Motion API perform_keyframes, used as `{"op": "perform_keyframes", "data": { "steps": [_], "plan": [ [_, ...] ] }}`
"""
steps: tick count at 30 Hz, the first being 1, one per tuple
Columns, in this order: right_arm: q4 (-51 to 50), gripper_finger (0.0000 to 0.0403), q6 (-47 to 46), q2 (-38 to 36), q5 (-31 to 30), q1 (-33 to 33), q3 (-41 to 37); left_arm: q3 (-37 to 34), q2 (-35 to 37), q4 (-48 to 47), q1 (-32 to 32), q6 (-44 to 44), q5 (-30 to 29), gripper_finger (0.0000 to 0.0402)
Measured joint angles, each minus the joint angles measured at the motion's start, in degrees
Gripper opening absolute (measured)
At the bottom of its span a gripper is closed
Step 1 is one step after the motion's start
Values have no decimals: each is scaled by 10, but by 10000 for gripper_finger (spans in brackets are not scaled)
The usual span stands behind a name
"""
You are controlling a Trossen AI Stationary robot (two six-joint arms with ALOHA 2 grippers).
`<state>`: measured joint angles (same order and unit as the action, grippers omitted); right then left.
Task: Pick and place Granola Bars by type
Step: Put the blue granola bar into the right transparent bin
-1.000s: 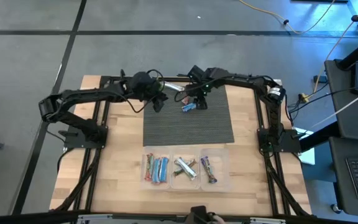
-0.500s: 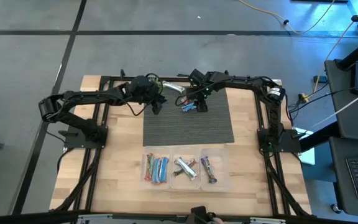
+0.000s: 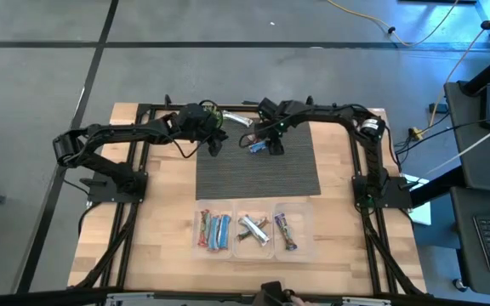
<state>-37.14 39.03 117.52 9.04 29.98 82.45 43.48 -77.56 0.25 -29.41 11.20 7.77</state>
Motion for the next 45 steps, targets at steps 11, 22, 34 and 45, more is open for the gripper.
{"op": "perform_keyframes", "data": {
  "steps": [11,22,34,45],
  "plan": [
    [-5,153,-26,25,-19,-1,1,0,0,0,0,1,0,95],
    [-45,63,-51,25,-29,-2,21,0,0,-1,0,0,0,94],
    [-228,59,-276,-15,-15,-27,152,0,0,-2,0,0,0,95],
    [-323,59,-596,-137,-94,-182,156,0,0,-1,0,1,-6,91]
  ]
}}
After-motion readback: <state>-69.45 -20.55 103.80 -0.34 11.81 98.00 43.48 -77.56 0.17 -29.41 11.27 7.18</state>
